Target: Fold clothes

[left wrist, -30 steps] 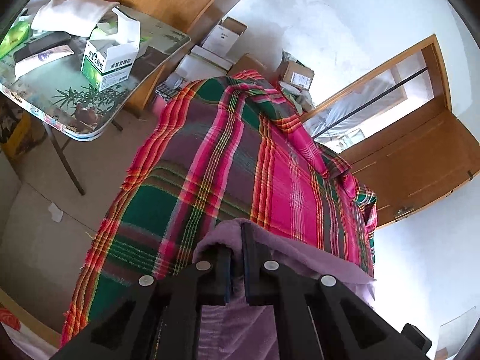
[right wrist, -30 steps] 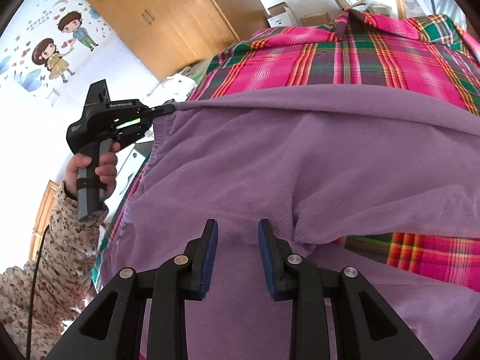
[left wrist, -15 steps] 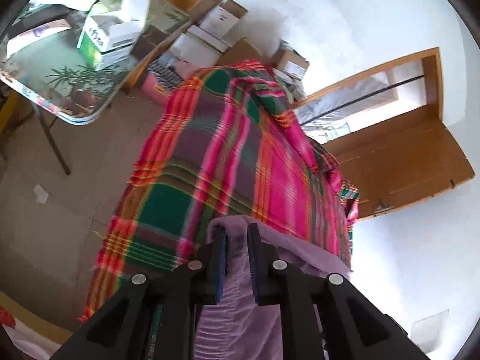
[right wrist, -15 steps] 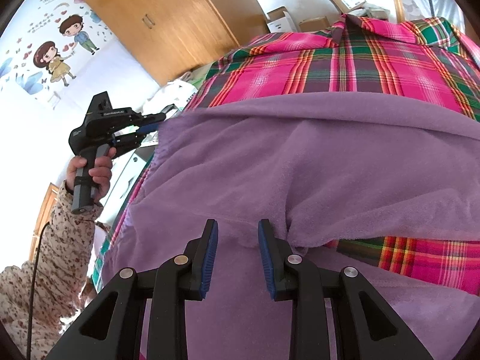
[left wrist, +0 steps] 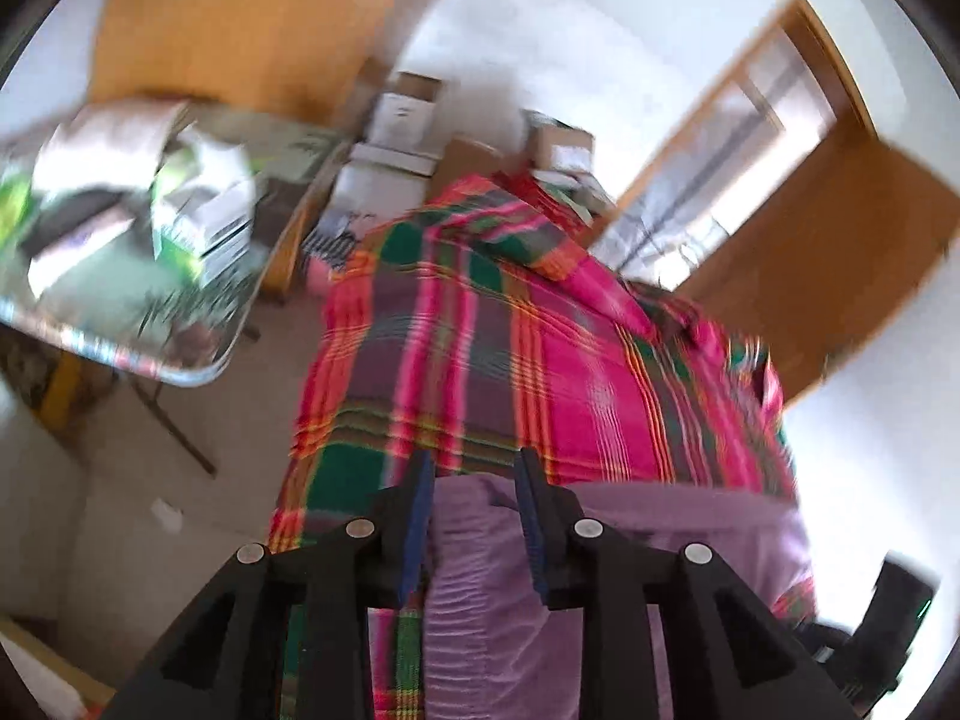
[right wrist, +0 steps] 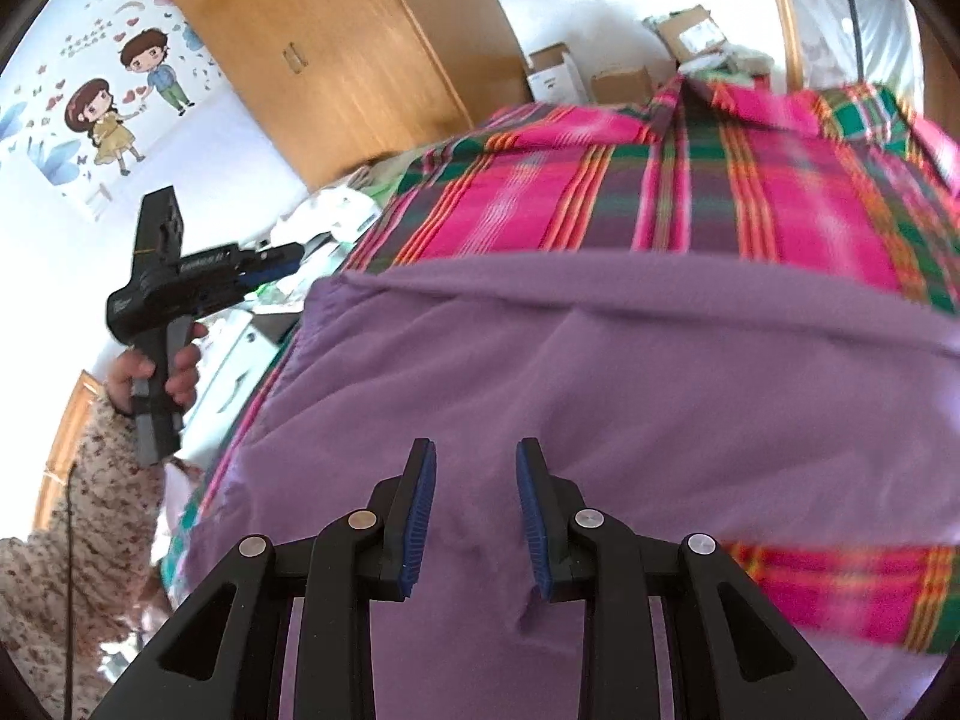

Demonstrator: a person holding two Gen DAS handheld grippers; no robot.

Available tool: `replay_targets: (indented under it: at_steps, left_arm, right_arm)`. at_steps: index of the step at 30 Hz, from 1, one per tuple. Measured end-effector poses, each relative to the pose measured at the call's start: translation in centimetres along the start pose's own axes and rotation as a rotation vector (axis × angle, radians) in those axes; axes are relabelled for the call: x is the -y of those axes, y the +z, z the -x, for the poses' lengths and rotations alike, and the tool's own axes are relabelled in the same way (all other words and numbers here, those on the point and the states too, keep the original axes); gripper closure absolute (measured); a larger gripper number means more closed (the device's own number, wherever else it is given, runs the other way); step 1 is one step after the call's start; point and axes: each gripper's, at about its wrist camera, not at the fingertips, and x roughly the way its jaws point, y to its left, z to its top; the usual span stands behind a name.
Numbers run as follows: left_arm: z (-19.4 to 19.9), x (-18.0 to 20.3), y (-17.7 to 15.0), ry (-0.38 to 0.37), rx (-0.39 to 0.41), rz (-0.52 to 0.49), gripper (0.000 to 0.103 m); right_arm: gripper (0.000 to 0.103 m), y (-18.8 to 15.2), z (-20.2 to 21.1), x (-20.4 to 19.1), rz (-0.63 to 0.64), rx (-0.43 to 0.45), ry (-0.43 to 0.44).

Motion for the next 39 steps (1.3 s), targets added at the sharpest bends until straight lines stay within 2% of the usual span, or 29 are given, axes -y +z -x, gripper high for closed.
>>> replay_targets:
  at_steps: [4,6,8,10,12,16,20,26,31,39]
  left_arm:
    - [-1.7,2.7,-0.3,0.011,-0.054,-0.133,0.075]
    - [-2.6,3.9,-0.8,0.02,-0.08,-0.198,0.075]
    - [-3.6,5.0,-1.4,0.057,-0.113,-0.273,0.075]
    - [-4.5,5.9,-2.0,0.096,-0.147,-0.342,0.075]
    - [-5.0,6.4,-2.4,0.124,-0.153,-0.381,0.075]
    - [-5.6,6.5,-2.2,0.182,-0.146,-0.423,0.075]
    - [-6.0,6.3,-2.1,0.216,-0.152,-0.463,0.075]
    - [-6.2,6.7,-2.5,0.24,-0.155,-0.545,0.075]
    - [-5.2,7.0,-1.9,0.257,-0.09,-0.581,0.075]
    - [-6.3,7.0,-2.0,0.244,-0.157,-0.656,0.074]
  right_arm:
    - [0.073,2.1,-1.2,0.9,0.058,-0.009,-0.078]
    - [0.069,3.0,-2.1,1.2,0.096,-0.024,-0.111]
    - [0.062,3.8,-3.2,1.2,0.145,-0.04,-0.124]
    - [0.062,4.5,-4.3,0.7,0.197,-0.044,-0.141]
    - [0.06,5.2,-5.4,0.0,0.257,-0.042,-0.143]
    - [0.059,6.1,-8.4,-1.4,0.407,-0.064,-0.244]
    - [0.059,6.2,-10.3,-1.9,0.498,-0.083,-0.303]
    - [0.059,6.5,-11.2,-1.3,0.523,-0.1,-0.336]
    - [0.059,6.5,-11.1,-1.0,0.506,-0.094,-0.322]
    - [0.059,6.5,-10.9,-1.0,0.503,-0.109,-0.303]
